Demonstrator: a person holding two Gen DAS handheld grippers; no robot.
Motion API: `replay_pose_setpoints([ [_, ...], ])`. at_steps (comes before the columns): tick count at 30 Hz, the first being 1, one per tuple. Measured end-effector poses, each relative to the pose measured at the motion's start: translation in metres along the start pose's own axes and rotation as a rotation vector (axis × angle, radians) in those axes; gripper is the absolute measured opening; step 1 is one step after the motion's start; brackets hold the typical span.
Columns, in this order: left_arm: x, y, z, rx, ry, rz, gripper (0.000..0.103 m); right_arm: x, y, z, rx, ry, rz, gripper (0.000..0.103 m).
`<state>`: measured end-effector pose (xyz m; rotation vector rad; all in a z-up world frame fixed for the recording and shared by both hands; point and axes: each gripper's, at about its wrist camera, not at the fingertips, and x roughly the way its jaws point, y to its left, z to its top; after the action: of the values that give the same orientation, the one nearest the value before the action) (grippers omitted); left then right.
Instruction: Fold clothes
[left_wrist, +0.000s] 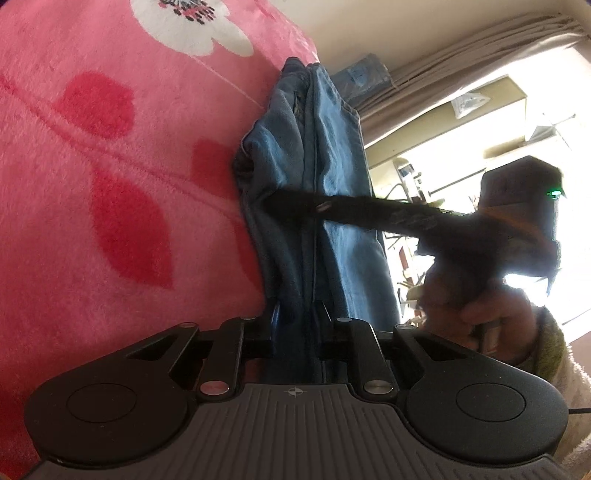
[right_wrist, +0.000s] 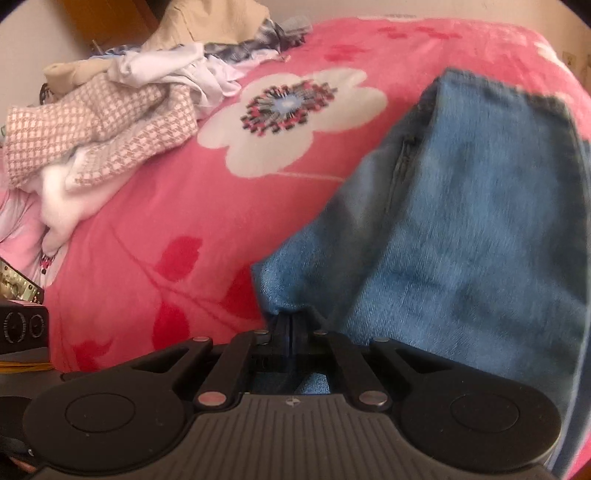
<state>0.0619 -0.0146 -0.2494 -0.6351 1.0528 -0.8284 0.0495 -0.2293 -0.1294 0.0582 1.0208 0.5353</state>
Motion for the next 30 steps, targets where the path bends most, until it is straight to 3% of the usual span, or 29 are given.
replay_pose_setpoints([
  [4,0.002,-0.001,0.001,0.009,0.004,0.001,0.016,-0.021,-0.007,0.009,0.044,-0.069,0.049,0.0],
  [8,0.003,-0.004,0.0,0.025,0.006,0.012,0.016,0.012,-0.019,0.011,0.115,-0.042,0.046,0.0],
  [13,0.003,-0.008,-0.002,0.049,0.002,0.024,0.016,0.021,-0.027,0.008,0.185,-0.061,0.055,0.0],
  [17,0.003,-0.012,-0.003,0.076,0.001,0.038,0.016,-0.002,-0.026,0.014,0.203,-0.131,0.06,0.0],
  [23,0.001,-0.019,-0.006,0.121,-0.006,0.072,0.018,0.037,-0.033,0.008,0.247,-0.083,0.101,0.0],
  [25,-0.002,-0.023,-0.006,0.149,-0.005,0.08,0.02,0.029,-0.035,0.012,0.287,-0.077,0.111,0.0],
  [30,-0.019,-0.031,-0.007,0.204,-0.013,0.097,0.027,-0.036,-0.046,0.004,0.328,-0.194,0.077,0.0],
])
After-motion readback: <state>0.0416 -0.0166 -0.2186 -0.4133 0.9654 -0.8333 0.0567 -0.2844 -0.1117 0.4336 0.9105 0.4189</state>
